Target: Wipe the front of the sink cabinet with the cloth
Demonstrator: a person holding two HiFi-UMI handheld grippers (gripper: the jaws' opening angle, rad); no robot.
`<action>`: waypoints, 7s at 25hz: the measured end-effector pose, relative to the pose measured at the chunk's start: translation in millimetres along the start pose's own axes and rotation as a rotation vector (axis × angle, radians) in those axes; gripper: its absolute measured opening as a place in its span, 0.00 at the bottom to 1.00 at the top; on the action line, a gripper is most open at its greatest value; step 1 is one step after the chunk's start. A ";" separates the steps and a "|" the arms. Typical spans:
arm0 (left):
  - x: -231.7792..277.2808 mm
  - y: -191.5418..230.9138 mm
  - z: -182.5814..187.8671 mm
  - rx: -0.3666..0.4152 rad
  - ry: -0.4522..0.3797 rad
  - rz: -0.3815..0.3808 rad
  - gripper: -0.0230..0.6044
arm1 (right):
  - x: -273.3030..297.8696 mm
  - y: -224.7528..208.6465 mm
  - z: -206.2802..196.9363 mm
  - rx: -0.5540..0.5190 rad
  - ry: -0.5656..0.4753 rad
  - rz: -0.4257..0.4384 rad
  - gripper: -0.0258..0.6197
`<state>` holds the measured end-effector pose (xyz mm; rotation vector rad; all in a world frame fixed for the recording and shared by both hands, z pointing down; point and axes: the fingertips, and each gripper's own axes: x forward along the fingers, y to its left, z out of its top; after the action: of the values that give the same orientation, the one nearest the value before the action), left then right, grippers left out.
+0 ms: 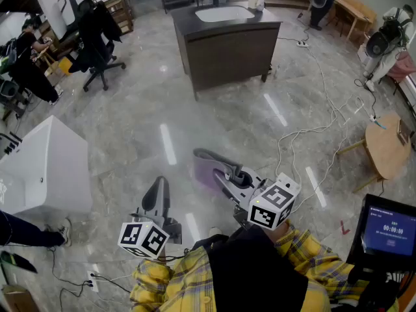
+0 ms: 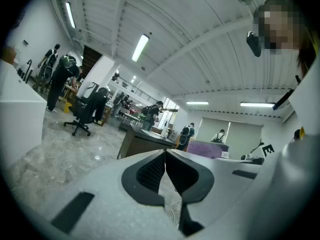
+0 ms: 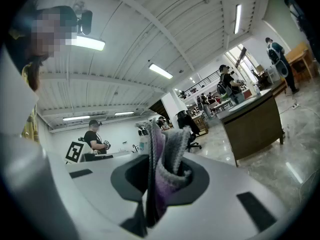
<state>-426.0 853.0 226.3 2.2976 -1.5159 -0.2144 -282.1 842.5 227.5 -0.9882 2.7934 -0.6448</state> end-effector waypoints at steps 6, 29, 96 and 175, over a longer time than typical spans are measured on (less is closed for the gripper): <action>-3.8 5.9 -1.2 0.004 0.005 0.006 0.05 | 4.9 4.3 -1.2 0.009 0.001 0.022 0.11; 10.0 32.1 0.8 -0.003 0.026 -0.011 0.05 | 37.3 4.3 -4.1 0.036 0.012 0.047 0.11; 259.4 1.8 18.3 0.096 0.046 -0.048 0.05 | 90.4 -211.2 91.4 0.062 -0.033 0.016 0.11; 559.1 129.9 76.9 0.027 0.119 -0.056 0.05 | 304.9 -433.7 196.4 0.068 -0.018 -0.021 0.11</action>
<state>-334.4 281.7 250.9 2.3316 -1.4047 -0.0709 -224.2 280.4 246.3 -1.0072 2.7294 -0.7251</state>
